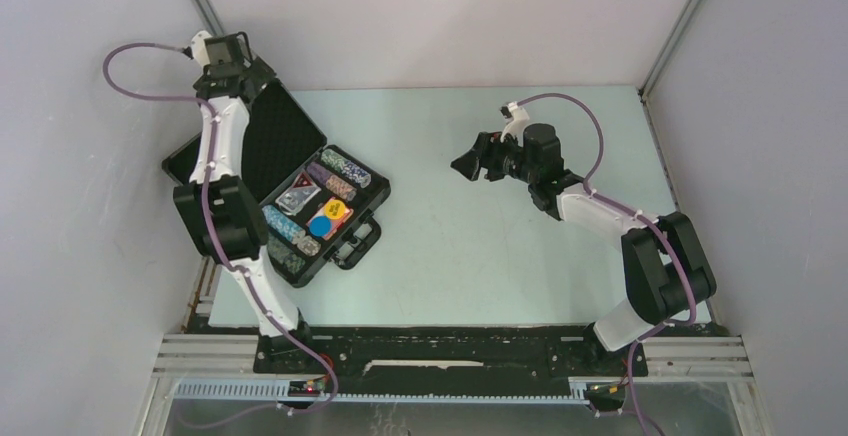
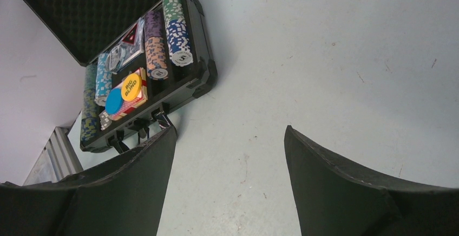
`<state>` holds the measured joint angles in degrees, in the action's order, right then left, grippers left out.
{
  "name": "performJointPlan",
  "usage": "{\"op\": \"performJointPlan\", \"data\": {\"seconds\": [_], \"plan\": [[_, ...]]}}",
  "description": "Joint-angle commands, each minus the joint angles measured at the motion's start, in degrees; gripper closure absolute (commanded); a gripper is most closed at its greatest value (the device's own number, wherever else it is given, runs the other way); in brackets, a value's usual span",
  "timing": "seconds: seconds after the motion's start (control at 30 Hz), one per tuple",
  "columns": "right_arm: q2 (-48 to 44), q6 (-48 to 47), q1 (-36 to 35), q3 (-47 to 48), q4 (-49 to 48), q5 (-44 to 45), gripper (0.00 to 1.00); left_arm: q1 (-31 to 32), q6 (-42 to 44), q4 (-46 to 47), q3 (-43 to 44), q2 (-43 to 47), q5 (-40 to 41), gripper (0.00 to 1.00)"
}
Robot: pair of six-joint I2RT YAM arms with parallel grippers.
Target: Pack up texas hold em set
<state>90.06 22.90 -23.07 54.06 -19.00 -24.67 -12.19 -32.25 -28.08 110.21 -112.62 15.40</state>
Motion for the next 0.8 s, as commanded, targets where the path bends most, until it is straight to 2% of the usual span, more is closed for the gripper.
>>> {"op": "performJointPlan", "data": {"seconds": [0.0, 0.07, 0.2, 0.33, 0.53, 0.67, 0.77], "plan": [[0.1, 0.2, -0.2, 2.2, -0.6, -0.4, 0.18, 2.1, -1.0, -3.7, -2.8, 5.0, -2.0, 0.00], [0.1, 0.1, -0.3, 2.2, -0.5, -0.5, 0.18, 2.2, 2.7, -3.7, -3.0, 6.4, 0.0, 0.00], [0.0, 0.2, -0.2, 2.2, -0.5, -0.6, 0.18, 1.9, 10.5, -1.5, -5.5, 8.4, 13.1, 0.00], [0.2, 0.4, -0.1, 2.2, -0.7, -0.9, 0.18, 0.3, 15.0, 1.4, -6.3, 8.8, 18.9, 0.00], [0.3, 0.6, 0.0, 2.2, -1.1, -1.3, 0.18, -0.6, 14.7, 2.0, -5.5, 7.2, 23.5, 0.02], [0.4, 0.7, 0.2, 2.3, -1.0, -1.5, 0.18, -0.9, 12.4, 1.5, -5.2, 5.3, 27.2, 0.11], [0.4, 0.7, 0.3, 2.2, -0.9, -1.5, 0.18, -1.7, 10.6, 0.9, -4.1, 3.5, 24.2, 0.17]]}}
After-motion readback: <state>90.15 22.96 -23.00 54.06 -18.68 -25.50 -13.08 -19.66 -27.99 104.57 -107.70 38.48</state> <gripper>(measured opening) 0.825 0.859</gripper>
